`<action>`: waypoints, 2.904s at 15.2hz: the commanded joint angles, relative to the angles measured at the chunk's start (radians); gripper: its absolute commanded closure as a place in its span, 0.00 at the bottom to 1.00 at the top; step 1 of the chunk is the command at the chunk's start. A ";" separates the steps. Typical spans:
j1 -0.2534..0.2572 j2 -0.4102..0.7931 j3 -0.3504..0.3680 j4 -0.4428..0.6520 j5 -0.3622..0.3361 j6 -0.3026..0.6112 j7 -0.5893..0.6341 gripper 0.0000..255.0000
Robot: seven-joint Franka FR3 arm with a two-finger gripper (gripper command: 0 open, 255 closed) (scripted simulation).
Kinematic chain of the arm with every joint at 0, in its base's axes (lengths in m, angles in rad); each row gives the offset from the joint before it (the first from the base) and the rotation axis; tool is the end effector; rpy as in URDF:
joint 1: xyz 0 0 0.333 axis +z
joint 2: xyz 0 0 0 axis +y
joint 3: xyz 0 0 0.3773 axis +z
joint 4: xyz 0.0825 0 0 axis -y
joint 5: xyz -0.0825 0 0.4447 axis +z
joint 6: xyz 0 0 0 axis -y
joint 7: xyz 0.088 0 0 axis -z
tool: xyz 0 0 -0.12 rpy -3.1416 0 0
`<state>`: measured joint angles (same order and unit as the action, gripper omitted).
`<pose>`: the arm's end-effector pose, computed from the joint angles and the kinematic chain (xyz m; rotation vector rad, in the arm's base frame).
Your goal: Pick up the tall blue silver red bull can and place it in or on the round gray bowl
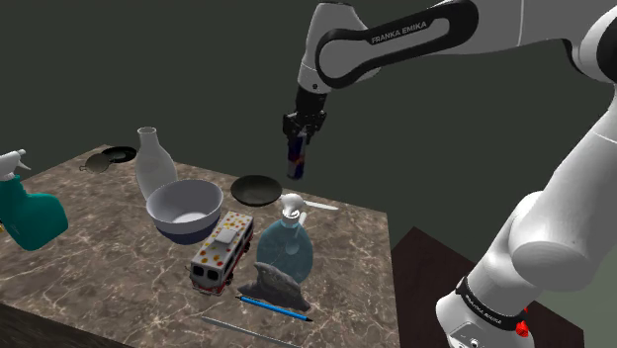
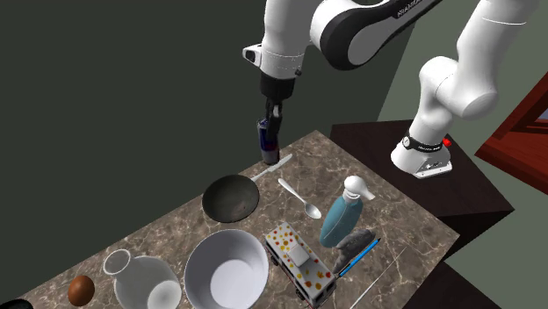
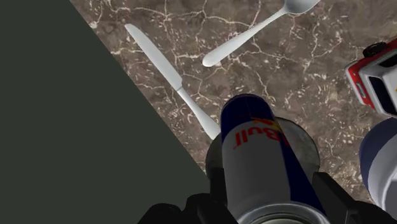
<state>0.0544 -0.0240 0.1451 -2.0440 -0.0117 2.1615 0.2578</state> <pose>0.6018 0.1216 0.4868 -3.1141 0.0814 -0.2194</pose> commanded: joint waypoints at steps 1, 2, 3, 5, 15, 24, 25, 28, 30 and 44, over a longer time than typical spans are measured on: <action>0.005 0.077 0.007 0.100 -0.015 -0.023 0.018 1.00; 0.009 0.115 0.009 0.152 -0.023 -0.038 0.028 1.00; 0.014 0.154 0.012 0.207 -0.031 -0.055 0.036 1.00; 0.025 0.233 0.015 0.322 -0.046 -0.092 0.052 1.00; 0.053 0.415 0.014 0.519 -0.079 -0.110 0.082 1.00; 0.053 0.445 0.010 0.442 -0.088 -0.003 0.089 1.00; 0.054 0.450 0.010 0.434 -0.089 0.009 0.090 1.00; 0.054 0.464 0.008 0.414 -0.093 0.043 0.093 1.00; 0.055 0.474 0.006 0.402 -0.095 0.065 0.095 1.00; 0.055 0.482 0.005 0.394 -0.097 0.081 0.097 0.00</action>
<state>0.1095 0.4578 0.1506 -1.6501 -0.1088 2.2425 0.3547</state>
